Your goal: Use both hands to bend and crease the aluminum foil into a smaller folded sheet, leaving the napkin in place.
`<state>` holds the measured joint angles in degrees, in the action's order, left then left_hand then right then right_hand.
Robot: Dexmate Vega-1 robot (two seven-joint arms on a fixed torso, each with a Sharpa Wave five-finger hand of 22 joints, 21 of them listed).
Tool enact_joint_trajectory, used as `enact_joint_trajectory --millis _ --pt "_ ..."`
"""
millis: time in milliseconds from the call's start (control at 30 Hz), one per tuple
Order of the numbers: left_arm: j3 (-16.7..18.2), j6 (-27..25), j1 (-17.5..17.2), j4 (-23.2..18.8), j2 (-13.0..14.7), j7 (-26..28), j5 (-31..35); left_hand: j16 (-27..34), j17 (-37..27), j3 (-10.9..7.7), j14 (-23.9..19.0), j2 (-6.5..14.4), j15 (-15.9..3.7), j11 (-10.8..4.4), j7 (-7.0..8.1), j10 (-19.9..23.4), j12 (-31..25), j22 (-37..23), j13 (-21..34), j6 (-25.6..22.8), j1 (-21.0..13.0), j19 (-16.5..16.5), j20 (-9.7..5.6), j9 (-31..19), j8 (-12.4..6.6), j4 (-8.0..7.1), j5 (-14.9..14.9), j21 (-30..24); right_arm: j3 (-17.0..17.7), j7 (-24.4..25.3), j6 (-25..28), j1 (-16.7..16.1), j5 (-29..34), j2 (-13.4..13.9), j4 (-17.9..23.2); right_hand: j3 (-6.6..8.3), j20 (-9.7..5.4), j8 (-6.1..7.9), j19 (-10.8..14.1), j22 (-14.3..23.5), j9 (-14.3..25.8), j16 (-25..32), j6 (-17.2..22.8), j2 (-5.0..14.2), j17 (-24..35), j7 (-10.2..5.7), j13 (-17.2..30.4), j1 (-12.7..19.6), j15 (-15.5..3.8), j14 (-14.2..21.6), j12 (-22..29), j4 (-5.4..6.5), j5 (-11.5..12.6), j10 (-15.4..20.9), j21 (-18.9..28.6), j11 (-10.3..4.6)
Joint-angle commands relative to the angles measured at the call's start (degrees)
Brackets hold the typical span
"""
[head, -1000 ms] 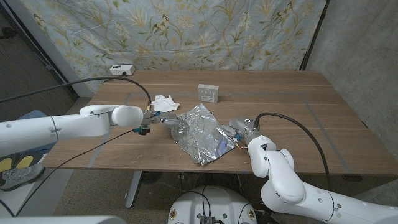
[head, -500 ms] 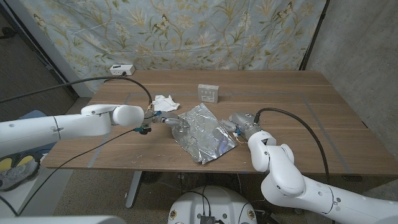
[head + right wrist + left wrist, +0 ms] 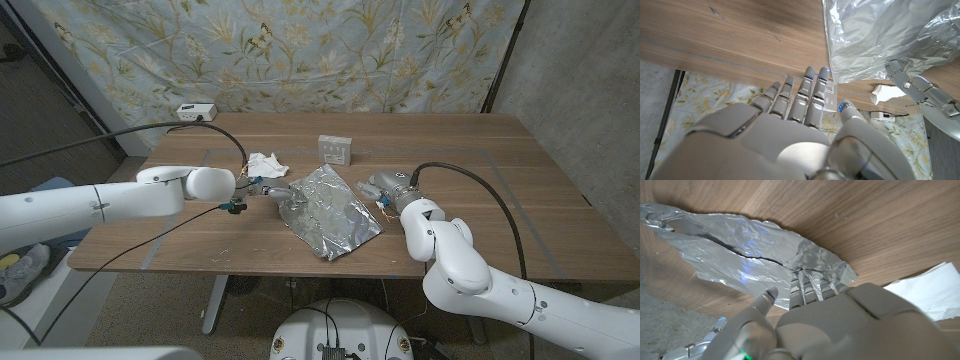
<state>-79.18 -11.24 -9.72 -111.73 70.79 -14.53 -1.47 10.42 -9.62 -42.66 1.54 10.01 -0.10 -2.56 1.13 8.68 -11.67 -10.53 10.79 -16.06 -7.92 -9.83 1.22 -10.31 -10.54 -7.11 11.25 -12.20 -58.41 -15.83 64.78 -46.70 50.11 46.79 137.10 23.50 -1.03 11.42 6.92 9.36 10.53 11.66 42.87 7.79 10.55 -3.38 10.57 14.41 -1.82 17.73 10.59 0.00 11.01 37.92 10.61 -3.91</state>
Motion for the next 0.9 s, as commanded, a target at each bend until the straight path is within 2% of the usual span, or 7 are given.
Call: enact_joint_trajectory --millis 33,200,367,633,900 --pt "0.35 -0.45 0.87 1.58 -2.21 -1.42 -0.15 -0.02 -0.13 -0.21 0.13 0.48 0.12 0.25 -0.11 0.22 -0.29 -0.12 0.25 0.21 0.11 -2.65 0.27 -0.13 -0.03 0.38 -0.12 0.11 3.47 3.53 -2.34 1.30 -7.33 0.44 -2.02 0.47 -0.27 -0.17 0.53 0.11 0.10 -0.10 0.10 -0.02 0.09 -0.09 0.08 -0.41 -0.25 0.36 0.12 -0.12 -0.12 0.01 0.03 0.12" --pt "0.92 -1.70 1.21 0.46 -2.09 -1.18 -0.39 -0.01 -0.15 -0.19 0.13 0.50 0.09 0.23 -0.11 0.20 -0.28 -0.12 0.25 0.19 0.10 -2.67 0.26 -0.13 -0.04 0.38 -0.13 0.12 4.59 5.06 -3.87 2.01 -10.53 0.68 -3.17 0.50 -0.28 -0.22 0.57 0.11 0.10 -0.09 -0.03 -0.02 0.13 -0.07 0.08 -0.53 -0.20 0.36 0.06 -0.07 -0.13 -0.15 0.04 0.24" --pt "1.61 -2.39 1.19 -1.67 -0.64 -0.38 -0.81 0.00 -0.13 -0.19 0.10 0.48 0.11 0.20 -0.11 0.14 -0.26 -0.12 0.25 0.21 0.06 -2.66 0.27 -0.13 -0.03 0.42 -0.13 0.11 4.66 6.31 -5.29 2.90 -12.40 0.78 -4.11 0.59 -0.33 -0.22 0.58 0.11 0.10 -0.08 -0.04 0.02 0.14 -0.09 0.09 -0.63 -0.23 0.37 0.09 -0.06 -0.14 -0.10 0.03 0.35" --pt "2.57 -3.45 0.71 -5.52 2.37 1.39 -1.58 0.02 -0.12 -0.19 0.04 0.47 0.10 0.29 -0.12 0.30 -0.33 -0.12 0.25 0.01 -0.02 -2.62 0.34 -0.13 -0.11 0.50 -0.11 0.10 4.15 6.98 -4.95 3.56 -13.95 1.04 -4.10 0.71 -0.36 -0.24 0.61 0.11 0.10 -0.10 -0.10 0.05 0.15 -0.08 0.09 -0.70 -0.23 0.34 0.06 -0.07 -0.14 -0.22 0.03 0.35" --pt "2.97 -3.80 0.28 -6.99 3.40 2.63 -1.65 0.02 -0.11 -0.19 0.00 0.45 0.11 0.29 0.01 0.21 -0.30 -0.12 0.24 -0.08 -0.10 -2.54 0.29 -0.12 -0.13 0.58 -0.10 0.07 3.87 7.54 -5.07 3.87 -15.19 1.36 -4.01 0.83 -0.38 -0.24 0.63 0.11 0.11 -0.10 -0.12 0.04 0.16 -0.08 0.09 -0.81 -0.21 0.33 0.11 -0.08 -0.15 -0.14 0.03 0.44"
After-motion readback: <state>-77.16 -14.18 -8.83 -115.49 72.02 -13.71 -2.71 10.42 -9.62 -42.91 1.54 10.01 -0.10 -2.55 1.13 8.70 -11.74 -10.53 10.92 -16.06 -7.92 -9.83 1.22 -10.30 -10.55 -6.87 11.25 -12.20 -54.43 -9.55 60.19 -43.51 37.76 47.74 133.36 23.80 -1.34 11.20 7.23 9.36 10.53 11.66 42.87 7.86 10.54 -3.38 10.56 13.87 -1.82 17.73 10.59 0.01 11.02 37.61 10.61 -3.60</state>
